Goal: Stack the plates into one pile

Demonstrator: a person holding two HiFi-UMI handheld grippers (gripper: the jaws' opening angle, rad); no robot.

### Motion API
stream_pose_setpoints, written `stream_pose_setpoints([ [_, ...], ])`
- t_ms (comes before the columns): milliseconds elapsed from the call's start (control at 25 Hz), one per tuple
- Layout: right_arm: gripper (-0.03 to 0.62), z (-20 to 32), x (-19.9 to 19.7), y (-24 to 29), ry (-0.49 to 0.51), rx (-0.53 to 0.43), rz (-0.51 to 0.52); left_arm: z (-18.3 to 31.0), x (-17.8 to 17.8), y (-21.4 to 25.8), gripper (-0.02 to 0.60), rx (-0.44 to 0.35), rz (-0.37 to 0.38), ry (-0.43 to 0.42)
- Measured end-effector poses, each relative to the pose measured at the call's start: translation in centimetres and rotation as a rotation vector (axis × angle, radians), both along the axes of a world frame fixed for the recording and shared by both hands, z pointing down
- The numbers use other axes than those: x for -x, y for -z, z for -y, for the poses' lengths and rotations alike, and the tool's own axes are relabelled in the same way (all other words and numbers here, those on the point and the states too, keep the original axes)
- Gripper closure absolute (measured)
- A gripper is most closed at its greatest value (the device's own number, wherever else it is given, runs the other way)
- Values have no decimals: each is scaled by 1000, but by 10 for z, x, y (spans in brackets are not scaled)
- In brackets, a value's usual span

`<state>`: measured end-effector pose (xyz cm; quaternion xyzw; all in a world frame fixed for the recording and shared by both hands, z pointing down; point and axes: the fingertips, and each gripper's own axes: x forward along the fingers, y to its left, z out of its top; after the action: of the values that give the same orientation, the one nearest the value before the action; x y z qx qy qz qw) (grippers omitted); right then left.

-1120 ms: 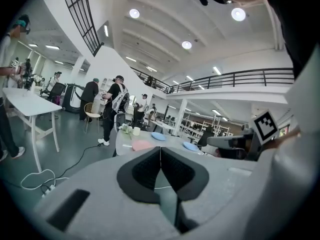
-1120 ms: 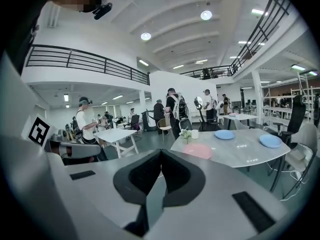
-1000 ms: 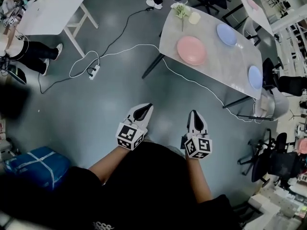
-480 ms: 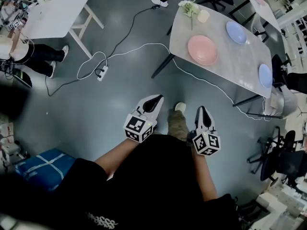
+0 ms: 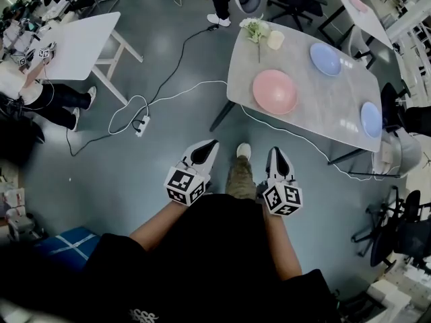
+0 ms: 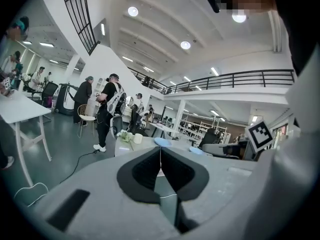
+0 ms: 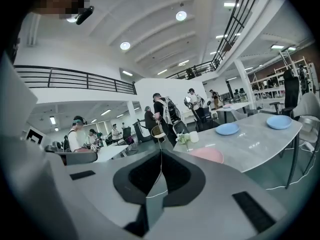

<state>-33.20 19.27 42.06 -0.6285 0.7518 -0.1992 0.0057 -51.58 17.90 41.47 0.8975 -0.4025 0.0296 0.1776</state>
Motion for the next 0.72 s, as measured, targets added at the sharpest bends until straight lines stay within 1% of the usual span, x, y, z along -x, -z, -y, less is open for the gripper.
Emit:
stream_pose_setpoints([
  [120,582,49,-16,1,22,-10,12,39,-14,-1,565,8,24,1],
  [200,582,83,-33,1,40,0,45,68,-29,-3,565,23,42,0],
  [280,582,111,-52,2,55,19,84,95,-47,-11,565,59,44,0],
  [400,582,143,-77,-10,79,64,101,132,-70,-29,565,123,56,3],
  [480,580,167,-96,-27,85,102,99,162,-82,-49,565,185,94,27],
  [600,580,196,-130,-55,73,149,72,199,-94,-90,565,316,154,87],
  [640,580,203,-142,-66,70,172,61,209,-99,-102,565,350,165,94],
  [720,580,219,-164,-92,69,230,48,228,-111,-123,565,389,190,81],
])
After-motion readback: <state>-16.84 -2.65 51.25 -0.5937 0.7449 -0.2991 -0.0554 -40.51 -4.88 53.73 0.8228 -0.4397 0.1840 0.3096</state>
